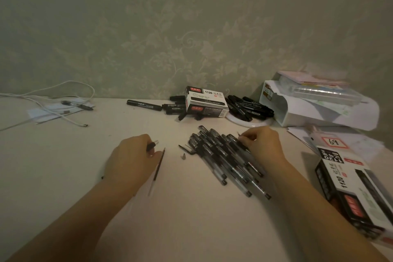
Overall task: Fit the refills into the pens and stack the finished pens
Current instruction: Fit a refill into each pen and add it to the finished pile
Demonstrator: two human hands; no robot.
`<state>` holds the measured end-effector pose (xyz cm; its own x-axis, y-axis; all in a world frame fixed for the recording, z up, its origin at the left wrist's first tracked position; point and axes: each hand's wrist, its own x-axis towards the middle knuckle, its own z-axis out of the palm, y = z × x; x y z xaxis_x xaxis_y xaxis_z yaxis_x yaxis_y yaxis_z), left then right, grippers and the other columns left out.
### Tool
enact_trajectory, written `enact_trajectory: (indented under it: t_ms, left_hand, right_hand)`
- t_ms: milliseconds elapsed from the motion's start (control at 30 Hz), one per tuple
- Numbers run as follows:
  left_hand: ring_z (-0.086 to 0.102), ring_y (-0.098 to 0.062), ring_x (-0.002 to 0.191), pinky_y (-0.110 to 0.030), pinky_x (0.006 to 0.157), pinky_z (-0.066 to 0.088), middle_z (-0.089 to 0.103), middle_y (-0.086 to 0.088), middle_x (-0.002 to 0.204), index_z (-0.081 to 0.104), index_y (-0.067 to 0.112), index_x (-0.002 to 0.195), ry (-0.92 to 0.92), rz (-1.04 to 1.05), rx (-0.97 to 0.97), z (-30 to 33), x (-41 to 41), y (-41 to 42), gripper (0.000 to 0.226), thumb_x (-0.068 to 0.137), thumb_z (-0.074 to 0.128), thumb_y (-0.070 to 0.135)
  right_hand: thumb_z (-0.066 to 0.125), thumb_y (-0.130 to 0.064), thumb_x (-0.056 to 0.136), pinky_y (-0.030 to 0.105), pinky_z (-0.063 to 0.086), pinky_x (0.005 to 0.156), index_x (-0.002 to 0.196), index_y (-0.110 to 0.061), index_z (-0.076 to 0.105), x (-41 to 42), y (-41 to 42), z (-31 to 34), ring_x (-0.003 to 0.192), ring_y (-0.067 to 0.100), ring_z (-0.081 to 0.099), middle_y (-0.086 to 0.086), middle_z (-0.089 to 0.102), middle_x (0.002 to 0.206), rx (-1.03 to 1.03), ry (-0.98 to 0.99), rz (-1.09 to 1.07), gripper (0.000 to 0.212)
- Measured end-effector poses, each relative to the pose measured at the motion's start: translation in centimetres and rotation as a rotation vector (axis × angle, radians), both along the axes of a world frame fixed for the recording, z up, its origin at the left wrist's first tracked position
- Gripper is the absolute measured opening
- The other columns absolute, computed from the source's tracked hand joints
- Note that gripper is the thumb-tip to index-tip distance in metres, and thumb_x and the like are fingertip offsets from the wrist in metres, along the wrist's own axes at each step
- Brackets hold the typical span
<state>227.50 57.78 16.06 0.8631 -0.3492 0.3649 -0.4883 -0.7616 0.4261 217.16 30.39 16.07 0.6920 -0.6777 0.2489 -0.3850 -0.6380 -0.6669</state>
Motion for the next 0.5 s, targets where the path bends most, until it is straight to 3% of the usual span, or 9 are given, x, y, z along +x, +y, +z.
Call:
enact_trajectory:
  t_ms: [333, 500]
  left_hand:
    - [0.053, -0.009, 0.062, -0.024, 0.053, 0.04, 0.057, 0.006, 0.066, 0.054, 0.024, 0.068, 0.096, -0.027, 0.096, -0.29, -0.16, 0.11, 0.031, 0.08, 0.065, 0.05]
    - [0.058, -0.014, 0.067, -0.027, 0.061, 0.047, 0.06, 0.003, 0.069, 0.057, 0.02, 0.072, 0.132, -0.043, 0.114, -0.22, -0.4, 0.15, 0.024, 0.082, 0.064, 0.041]
  right_hand:
    - [0.072, -0.019, 0.089, 0.031, 0.05, 0.079, 0.093, -0.015, 0.078, -0.07, -0.12, -0.32, 0.084, 0.019, 0.066, 0.005, 0.074, 0.092, -0.062, 0.065, -0.014, 0.008]
    - [0.068, -0.018, 0.092, 0.031, 0.049, 0.081, 0.097, -0.015, 0.077, 0.0, -0.07, -0.27, 0.088, 0.02, 0.066, 0.005, 0.074, 0.096, -0.085, 0.128, 0.009, 0.011]
